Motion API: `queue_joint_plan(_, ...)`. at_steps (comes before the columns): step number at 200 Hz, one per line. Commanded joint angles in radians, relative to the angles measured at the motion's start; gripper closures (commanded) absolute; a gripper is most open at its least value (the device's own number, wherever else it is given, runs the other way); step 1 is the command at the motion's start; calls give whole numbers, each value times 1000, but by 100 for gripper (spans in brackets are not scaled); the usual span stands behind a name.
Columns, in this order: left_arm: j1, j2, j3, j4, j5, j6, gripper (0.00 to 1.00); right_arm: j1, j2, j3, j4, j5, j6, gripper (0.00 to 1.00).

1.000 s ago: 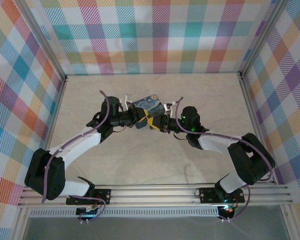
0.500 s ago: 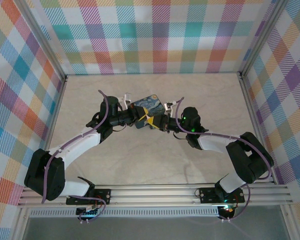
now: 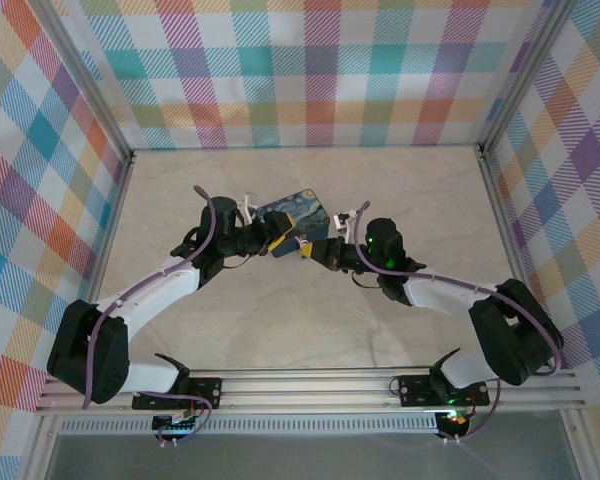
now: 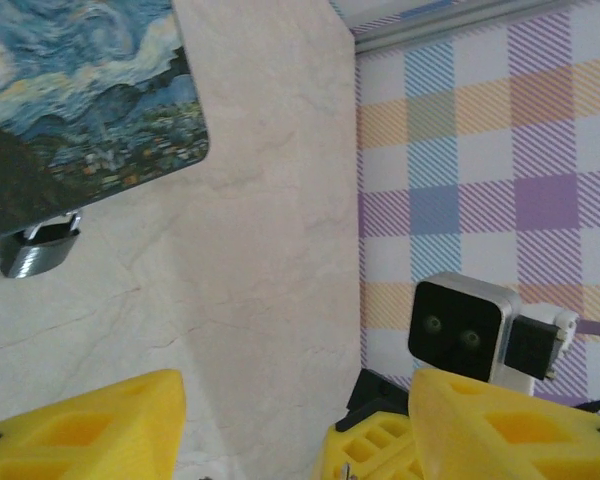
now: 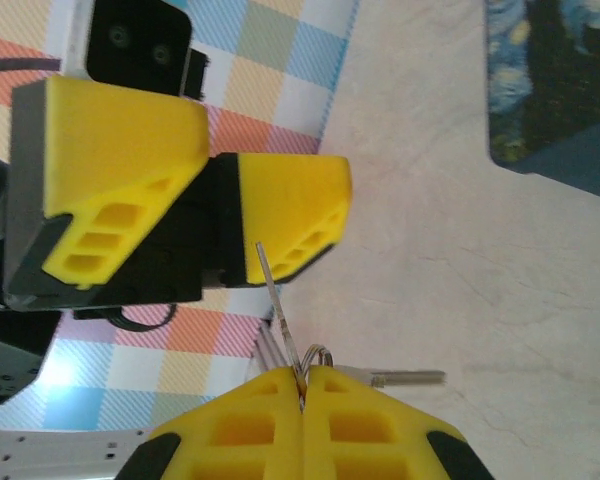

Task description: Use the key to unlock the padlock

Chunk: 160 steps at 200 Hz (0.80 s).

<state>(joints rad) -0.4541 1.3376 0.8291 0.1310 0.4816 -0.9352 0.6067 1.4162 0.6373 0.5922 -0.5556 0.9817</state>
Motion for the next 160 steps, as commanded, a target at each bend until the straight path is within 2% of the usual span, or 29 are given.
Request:
queue_joint_plan(1, 18, -12, 50, -134, -45, 47, 37, 2, -40, 36, -211, 41, -153, 100)
queue_joint_plan(17, 9, 12, 113, -318, -105, 88, 36, -14, -66, 34, -297, 58, -199, 100)
queue_joint_plan(34, -39, 50, 215, -564, -251, 144, 35, -52, -84, 10, -333, 42, -211, 100)
queue_joint_plan(48, -99, 99, 269, -665, -355, 146, 34, -88, -88, -7, -376, 30, -237, 100)
queue_joint_plan(77, -171, 252, 293, -645, -397, 65, 35, -160, -99, -5, -505, 29, -297, 100)
queue_joint_plan(104, -230, 368, 376, -618, -491, 92, 35, -214, -146, -3, -601, 56, -314, 100)
queue_joint_plan(131, -292, 488, 505, -664, -604, 110, 35, -248, -160, -29, -597, 61, -320, 100)
queue_joint_plan(160, -317, 548, 533, -638, -699, 73, 35, -258, -125, -5, -591, 34, -318, 100)
